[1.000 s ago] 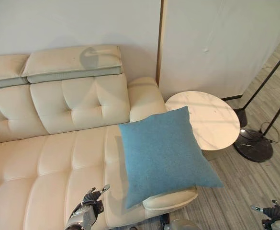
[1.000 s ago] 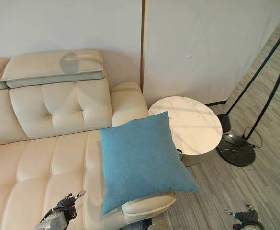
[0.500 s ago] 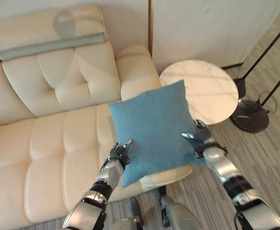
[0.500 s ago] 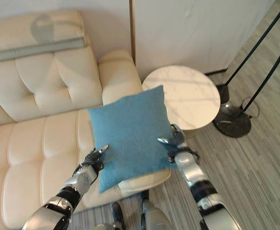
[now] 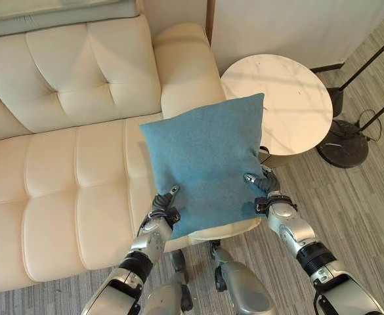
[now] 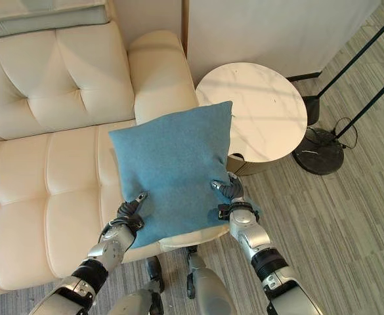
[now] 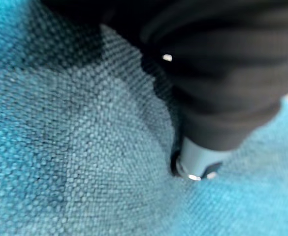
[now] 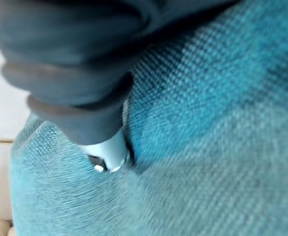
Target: Pick up all the scattered cushions and arrange them neatly on the sofa.
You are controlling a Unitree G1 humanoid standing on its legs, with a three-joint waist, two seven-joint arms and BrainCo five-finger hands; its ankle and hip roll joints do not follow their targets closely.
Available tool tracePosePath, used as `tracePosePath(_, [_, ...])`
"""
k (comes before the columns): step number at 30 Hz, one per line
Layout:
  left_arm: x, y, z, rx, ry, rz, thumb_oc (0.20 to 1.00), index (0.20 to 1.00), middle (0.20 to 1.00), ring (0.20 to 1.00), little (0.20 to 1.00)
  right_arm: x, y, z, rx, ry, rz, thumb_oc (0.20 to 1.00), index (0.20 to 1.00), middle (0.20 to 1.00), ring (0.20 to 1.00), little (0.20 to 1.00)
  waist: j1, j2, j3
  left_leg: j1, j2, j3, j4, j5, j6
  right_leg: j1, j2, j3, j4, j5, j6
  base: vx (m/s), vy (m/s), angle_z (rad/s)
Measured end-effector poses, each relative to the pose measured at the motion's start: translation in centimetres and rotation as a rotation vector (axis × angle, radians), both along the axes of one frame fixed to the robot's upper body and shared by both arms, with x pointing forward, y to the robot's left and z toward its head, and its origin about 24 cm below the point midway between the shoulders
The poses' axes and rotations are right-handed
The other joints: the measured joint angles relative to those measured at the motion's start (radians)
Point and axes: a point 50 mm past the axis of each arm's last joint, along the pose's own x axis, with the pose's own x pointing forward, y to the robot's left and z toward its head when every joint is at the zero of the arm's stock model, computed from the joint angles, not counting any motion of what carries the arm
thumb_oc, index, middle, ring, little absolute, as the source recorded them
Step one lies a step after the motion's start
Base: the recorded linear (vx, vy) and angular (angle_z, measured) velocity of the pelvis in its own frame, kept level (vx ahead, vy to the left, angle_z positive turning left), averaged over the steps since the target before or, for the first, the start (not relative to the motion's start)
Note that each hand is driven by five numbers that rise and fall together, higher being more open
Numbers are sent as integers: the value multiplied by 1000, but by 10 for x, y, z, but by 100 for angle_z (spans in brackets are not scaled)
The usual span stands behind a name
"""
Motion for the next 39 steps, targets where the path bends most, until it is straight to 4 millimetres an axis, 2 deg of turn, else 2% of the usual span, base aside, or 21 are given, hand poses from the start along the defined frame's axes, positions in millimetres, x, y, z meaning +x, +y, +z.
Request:
tracePosePath(6, [-28, 4, -4, -29, -5, 4, 200, 200, 200, 200, 200, -25, -5, -13, 121, 33, -14, 200, 200, 200, 200, 200, 36, -5, 3, 38, -4, -16, 0, -1, 1, 45, -5, -5, 0, -5, 7, -53, 132, 7])
tracePosePath(7, [-28, 4, -4, -29, -5, 4, 200, 200, 200, 200, 200, -25, -5, -13, 121, 33, -14, 200, 200, 200, 200, 200, 36, -5, 3, 38, -4, -16, 0, -1, 1, 45, -5, -5, 0, -5, 7, -89, 124, 2])
tracePosePath(11, [-41, 9, -4, -24, 3, 9, 200, 200, 200, 200, 200, -48, -8, -20, 156, 53, -5, 200, 200, 200, 200, 200, 42, -6, 3, 53, -20, -16, 0, -2, 4, 61, -21, -6, 0, 0, 16, -180, 134, 4])
tracePosePath(13, [-48, 14, -2, -11, -1, 6, 200, 200, 200, 200, 200, -54, -8, -22, 165, 56, 0, 200, 200, 200, 200, 200, 40, -8, 3, 44, -29, -8, 2, 1, 15, 49, -33, 3, 0, -4, 63, -238, 43, -11])
tracePosePath(15, [-49, 14, -2, 1, 0, 3, 200, 200, 200, 200, 200, -56, -10, -24, 158, 64, -3, 200, 200, 200, 200, 200, 31, 5, 7, 30, -13, -14, 5, 20, 47, 40, -30, 3, 24, -31, 109, -118, -18, 16])
tracePosePath(16, [-49, 14, -1, 18, -7, -3, 200, 200, 200, 200, 200, -57, -11, -25, 149, 74, -4, 200, 200, 200, 200, 200, 32, 22, 12, 22, 18, -25, 3, 31, 50, 5, -15, 1, 144, -99, 100, -104, -76, 33])
tracePosePath(17, [-49, 14, -2, 20, -1, -6, 200, 200, 200, 200, 200, -59, -12, -27, 144, 83, -10, 200, 200, 200, 200, 200, 37, 28, 9, 15, 36, -46, 4, 40, 41, 25, -20, 9, 193, -136, 99, -113, -107, 32])
tracePosePath(19, [-52, 15, -4, 26, 15, -13, 200, 200, 200, 200, 200, -64, -14, -30, 139, 91, -13, 200, 200, 200, 200, 200, 49, 16, 1, 15, 45, -84, 2, 51, 27, 114, -49, 45, 171, -180, 102, -83, -140, 48])
tracePosePath(21, [-54, 18, -6, 33, 30, -14, 200, 200, 200, 200, 200, -65, -12, -31, 140, 94, -8, 200, 200, 200, 200, 200, 67, 4, -6, 15, 42, -98, 2, 62, 16, 164, -54, 57, 101, -180, 98, -117, -147, 32])
tracePosePath(23, [-60, 21, -10, 32, 50, 0, 200, 200, 200, 200, 200, -63, -9, -29, 129, 87, 6, 200, 200, 200, 200, 200, 85, 7, -14, 15, 56, -108, 1, 71, 0, 195, -37, 53, 42, -155, 63, -194, -200, 10])
tracePosePath(26, [-73, 26, -17, 15, 82, 42, 200, 200, 200, 200, 200, -65, -6, -30, 117, 93, 27, 200, 200, 200, 200, 200, 103, 5, -43, -11, 82, -130, 9, 93, -34, 204, 5, 46, 0, -130, 40, -379, -410, 19])
tracePosePath(29, [-83, 27, -22, 12, 113, 45, 200, 200, 200, 200, 200, -73, -9, -36, 109, 119, 30, 200, 200, 200, 200, 200, 120, 4, -50, -41, 111, -200, 26, 116, -75, 217, 43, -9, 1, -140, 34, -272, -226, 50])
tracePosePath(31, [-86, 26, -24, 10, 126, 41, 200, 200, 200, 200, 200, -77, -10, -40, 113, 134, 27, 200, 200, 200, 200, 200, 117, 7, -54, -54, 118, -232, 24, 127, -85, 222, 52, -46, 2, -149, 22, -190, -120, 75])
tracePosePath(32, [-87, 24, -25, 1, 133, 37, 200, 200, 200, 200, 200, -82, -14, -42, 108, 148, 15, 200, 200, 200, 200, 200, 96, 19, -52, -74, 126, -228, 14, 132, -101, 232, 58, -109, 4, -156, 10, -115, -71, 110])
tracePosePath(33, [-87, 22, -26, -2, 135, 36, 200, 200, 200, 200, 200, -83, -15, -44, 105, 154, 12, 200, 200, 200, 200, 200, 94, 27, -50, -82, 137, -207, 7, 117, -85, 233, 62, -129, 9, -160, 2, -196, -130, 140])
tracePosePath(34, [-87, 22, -26, -1, 141, 30, 200, 200, 200, 200, 200, -87, -17, -47, 107, 169, 1, 200, 200, 200, 200, 200, 93, 8, -52, -80, 152, -85, 11, 51, -93, 232, 32, -167, 8, -176, -34, -125, -75, 106])
tracePosePath(35, [-86, 24, -26, 9, 141, 26, 200, 200, 200, 200, 200, -90, -18, -48, 104, 176, 0, 200, 200, 200, 200, 200, 94, -15, -47, -92, 139, -36, 52, 21, -77, 232, 0, -197, 3, -155, -68, -163, -64, 98])
tracePosePath(36, [-88, 23, -28, 7, 154, 23, 200, 200, 200, 200, 200, -90, -19, -47, 101, 173, 3, 200, 200, 200, 200, 200, 99, -20, -46, -101, 116, -12, 143, 6, -58, 236, -34, -224, 2, -159, -51, -81, -5, 68])
tracePosePath(37, [-89, 23, -28, 5, 158, 21, 200, 200, 200, 200, 200, -91, -19, -47, 101, 174, 1, 200, 200, 200, 200, 200, 91, -19, -47, -107, 111, -6, 207, -8, -50, 242, -50, -248, -4, -152, -57, -37, 33, 79])
tracePosePath(38, [-89, 20, -29, -2, 159, 18, 200, 200, 200, 200, 200, -95, -20, -48, 103, 181, -2, 200, 200, 200, 200, 200, 78, -18, -49, -105, 96, 1, 273, -27, -53, 248, -70, -275, -4, -165, -35, 23, 53, 84])
tracePosePath(39, [-89, 19, -29, -3, 158, 16, 200, 200, 200, 200, 200, -99, -21, -50, 103, 189, -5, 200, 200, 200, 200, 200, 69, -1, -60, -82, 91, 14, 278, -33, -46, 243, -74, -293, 6, -170, -20, 22, 53, 94])
